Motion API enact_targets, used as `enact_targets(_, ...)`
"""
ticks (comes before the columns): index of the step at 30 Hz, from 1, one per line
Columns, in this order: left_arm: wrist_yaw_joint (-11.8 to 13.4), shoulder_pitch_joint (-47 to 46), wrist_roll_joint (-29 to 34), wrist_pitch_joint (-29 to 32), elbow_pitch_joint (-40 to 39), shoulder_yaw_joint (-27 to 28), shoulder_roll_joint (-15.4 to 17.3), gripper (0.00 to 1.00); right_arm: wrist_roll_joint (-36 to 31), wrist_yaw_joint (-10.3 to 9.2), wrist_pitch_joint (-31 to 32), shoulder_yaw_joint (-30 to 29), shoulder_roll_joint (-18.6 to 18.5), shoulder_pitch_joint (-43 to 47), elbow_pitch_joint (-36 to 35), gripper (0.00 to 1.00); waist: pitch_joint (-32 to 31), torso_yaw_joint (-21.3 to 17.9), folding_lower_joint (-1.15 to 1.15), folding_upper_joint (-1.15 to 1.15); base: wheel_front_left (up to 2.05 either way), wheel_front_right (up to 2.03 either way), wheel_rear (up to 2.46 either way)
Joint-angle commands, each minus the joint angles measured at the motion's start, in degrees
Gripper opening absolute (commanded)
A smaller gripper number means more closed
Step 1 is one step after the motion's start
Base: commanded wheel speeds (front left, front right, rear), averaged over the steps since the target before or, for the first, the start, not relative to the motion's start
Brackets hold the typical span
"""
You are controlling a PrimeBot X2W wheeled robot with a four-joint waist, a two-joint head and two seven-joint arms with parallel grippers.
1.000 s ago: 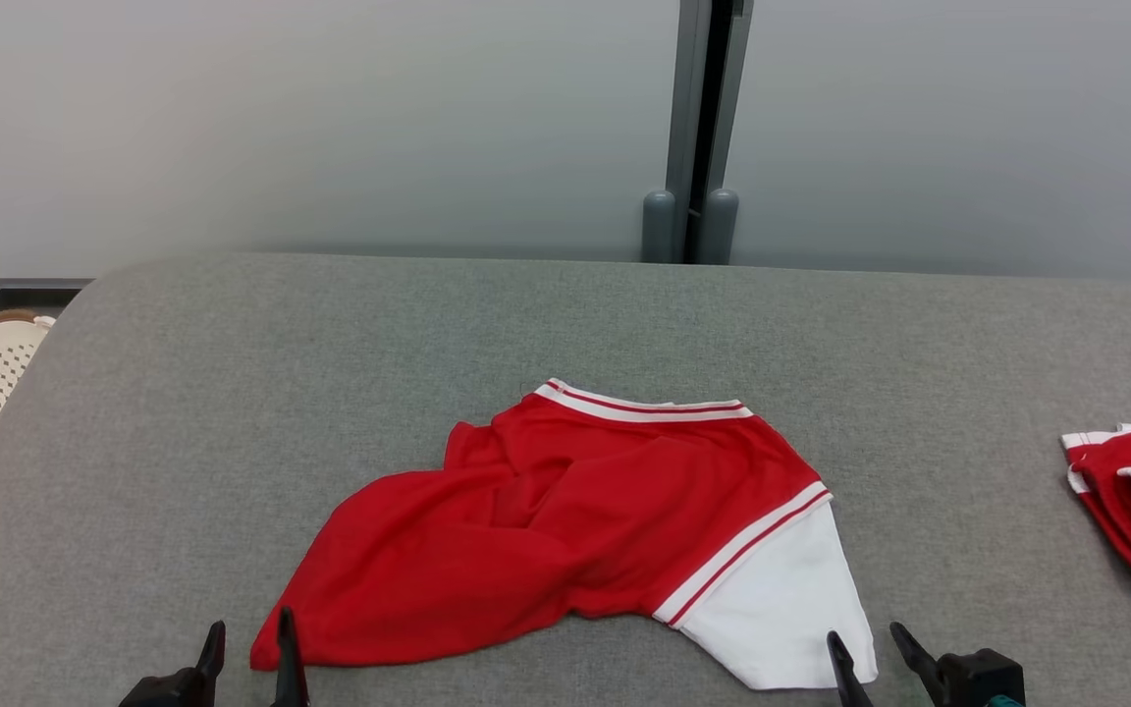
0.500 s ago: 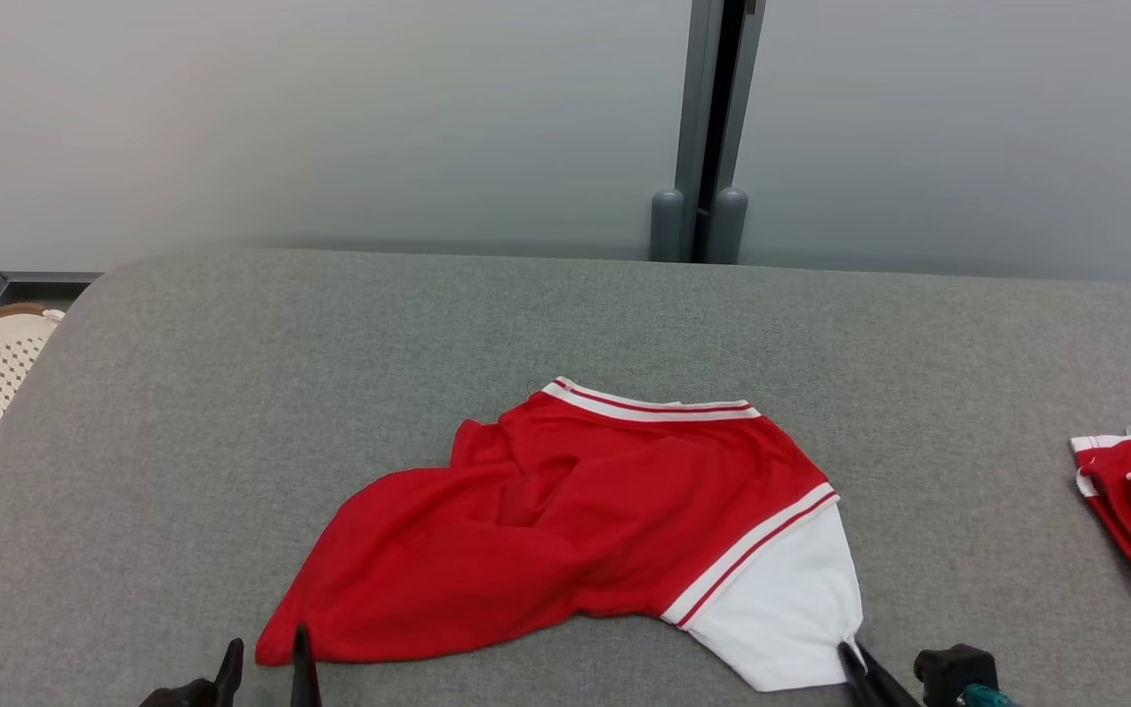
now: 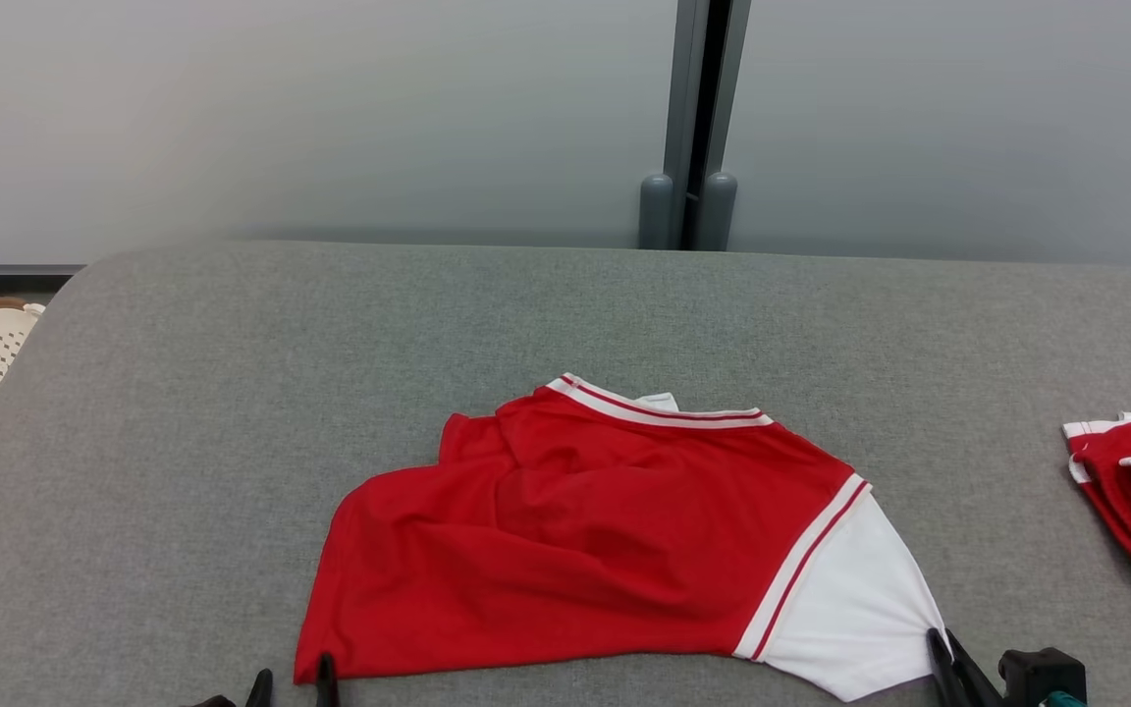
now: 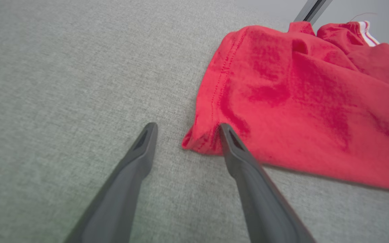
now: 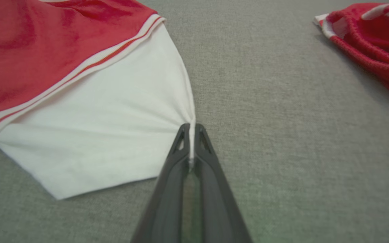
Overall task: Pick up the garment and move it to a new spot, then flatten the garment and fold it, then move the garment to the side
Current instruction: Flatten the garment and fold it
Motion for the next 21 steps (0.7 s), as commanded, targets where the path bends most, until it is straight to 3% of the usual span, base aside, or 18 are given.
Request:
enact_targets(1, -0.20, -0.72, -0.36, 0.01, 0.13, 0.00, 0.04, 1.00, 0.35, -0.10, 0.02, 0.22, -0.18, 0.63, -0.31, 0.00, 0.09, -0.06, 0.00, 0.00, 0.00, 0.00, 0.00)
enact_targets(9, -0.68, -2.27, -2.46, 0.15, 3.67, -2.45, -0.10, 1.00, 2.02, -0.08, 0.01, 2.19, -0.15, 0.05, -1.33, 0.00, 0.76, -0.81, 0.00, 0.00, 0.00, 0.00, 0.00)
enact_targets(11, -0.74, -2.65, -2.50, 0.15, 4.43, -3.00, -0.11, 0.00, 2.13, -0.08, 0.01, 2.41, -0.16, -0.04, -1.70, 0.00, 0.87, -0.85, 0.00, 0.00, 0.00, 0.00, 0.00)
enact_targets(15, -0.77, -3.80, -3.82, 0.26, 4.99, -5.28, -0.10, 0.00, 3.77, -0.08, 0.00, 2.02, -0.16, -0.57, -3.65, 0.00, 0.78, -0.76, 0.00, 0.00, 0.00, 0.00, 0.00)
enact_targets(21, -0.73, -3.87, -2.12, 0.01, -5.60, -3.01, 0.55, 0.00, 10.13, -0.07, -0.01, 4.38, -0.17, -1.83, -12.20, 0.00, 0.46, -0.22, 0.00, 0.00, 0.00, 0.00, 0.00)
